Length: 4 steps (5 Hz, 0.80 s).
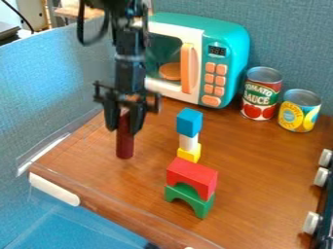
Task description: Put the brown cylinder on left side of the table
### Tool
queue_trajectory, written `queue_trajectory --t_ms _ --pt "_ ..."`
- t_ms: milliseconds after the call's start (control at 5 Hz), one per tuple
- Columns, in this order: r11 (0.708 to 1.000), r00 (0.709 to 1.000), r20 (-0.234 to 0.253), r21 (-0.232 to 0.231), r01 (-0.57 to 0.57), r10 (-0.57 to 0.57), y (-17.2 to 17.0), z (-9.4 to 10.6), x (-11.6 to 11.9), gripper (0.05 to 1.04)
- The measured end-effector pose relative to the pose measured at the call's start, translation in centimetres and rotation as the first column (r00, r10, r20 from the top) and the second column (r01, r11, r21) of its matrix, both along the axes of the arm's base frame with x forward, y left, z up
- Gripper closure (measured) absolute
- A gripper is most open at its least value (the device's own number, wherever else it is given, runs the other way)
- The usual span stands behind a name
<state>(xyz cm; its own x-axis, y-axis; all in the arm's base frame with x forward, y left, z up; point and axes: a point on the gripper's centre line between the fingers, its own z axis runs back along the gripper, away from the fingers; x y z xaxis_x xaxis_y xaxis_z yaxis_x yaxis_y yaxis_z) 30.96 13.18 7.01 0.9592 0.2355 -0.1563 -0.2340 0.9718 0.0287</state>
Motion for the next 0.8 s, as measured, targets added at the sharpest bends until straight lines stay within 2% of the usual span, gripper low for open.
queue_trajectory --t_ms 200,400,600,800 --pt "0.997 1.000 -0.010 -0.068 -0.026 0.025 0.3 -1.5 -0.4 0.568" --pt "0.993 0.998 0.000 -0.102 -0.060 0.060 0.9 -1.7 -0.3 0.568" --pt "0.993 0.998 0.002 -0.104 -0.065 0.065 1.3 -1.8 -0.2 0.497" --pt "0.993 0.998 -0.024 -0.100 -0.065 0.063 1.4 -2.4 -0.4 0.194"
